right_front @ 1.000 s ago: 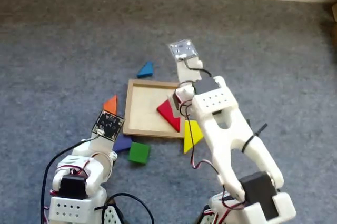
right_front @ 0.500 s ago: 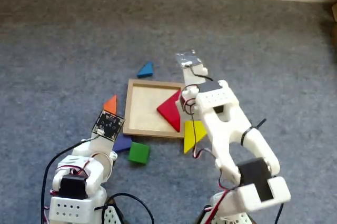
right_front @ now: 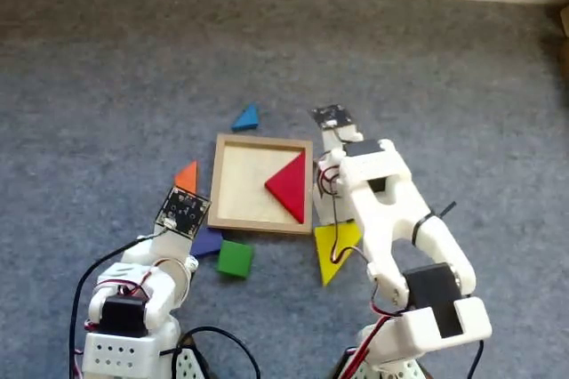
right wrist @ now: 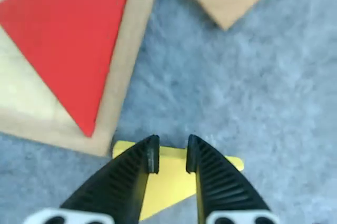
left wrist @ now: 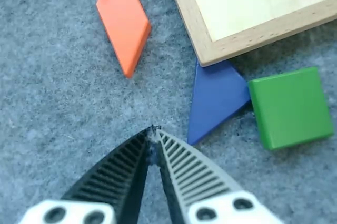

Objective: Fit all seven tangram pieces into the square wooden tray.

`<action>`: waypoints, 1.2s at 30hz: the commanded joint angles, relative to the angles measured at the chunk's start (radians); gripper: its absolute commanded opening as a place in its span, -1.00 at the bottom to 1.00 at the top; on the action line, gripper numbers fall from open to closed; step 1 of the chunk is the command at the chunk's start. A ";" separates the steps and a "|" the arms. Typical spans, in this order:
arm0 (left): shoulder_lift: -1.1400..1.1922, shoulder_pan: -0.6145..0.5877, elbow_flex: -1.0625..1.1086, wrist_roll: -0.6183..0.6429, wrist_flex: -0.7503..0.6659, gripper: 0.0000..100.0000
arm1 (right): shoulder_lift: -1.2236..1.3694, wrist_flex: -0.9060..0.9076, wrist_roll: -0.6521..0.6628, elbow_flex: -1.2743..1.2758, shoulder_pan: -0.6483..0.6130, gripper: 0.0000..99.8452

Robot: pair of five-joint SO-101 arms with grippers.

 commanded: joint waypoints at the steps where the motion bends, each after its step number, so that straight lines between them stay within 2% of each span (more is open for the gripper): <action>1: -0.005 -0.004 0.019 0.006 0.005 -0.99 | -0.061 0.065 0.021 -0.002 0.041 -0.81; 6: -0.005 -0.004 0.019 0.006 0.005 -0.99 | -0.065 0.182 0.166 -0.012 0.094 -0.81; 12: -0.005 -0.004 0.019 0.006 0.005 -0.99 | -0.076 0.265 0.170 -0.013 0.127 -0.81; 17: -0.005 -0.004 0.019 0.006 0.005 -0.99 | -0.257 0.263 0.166 -0.005 0.124 -0.81; 23: -0.005 -0.004 0.019 0.006 0.005 -0.99 | -0.499 0.260 -0.074 0.035 0.114 -0.80; 27: -0.005 -0.004 0.019 0.006 0.005 -0.99 | -0.561 0.259 -0.227 0.096 0.036 -0.80; 29: -0.005 -0.004 0.019 0.006 0.005 -0.99 | -0.561 0.255 -0.393 0.117 -0.001 -0.80; 31: -0.005 -0.004 0.019 0.006 0.005 -0.99 | -0.561 0.206 -0.620 0.137 -0.038 -0.78; 33: -0.005 -0.004 0.019 0.006 0.005 -0.99 | -0.561 0.143 -0.804 0.185 -0.065 -0.70; 36: -0.005 -0.004 0.019 0.006 0.005 -0.99 | -0.561 0.050 -0.812 0.255 -0.119 -0.49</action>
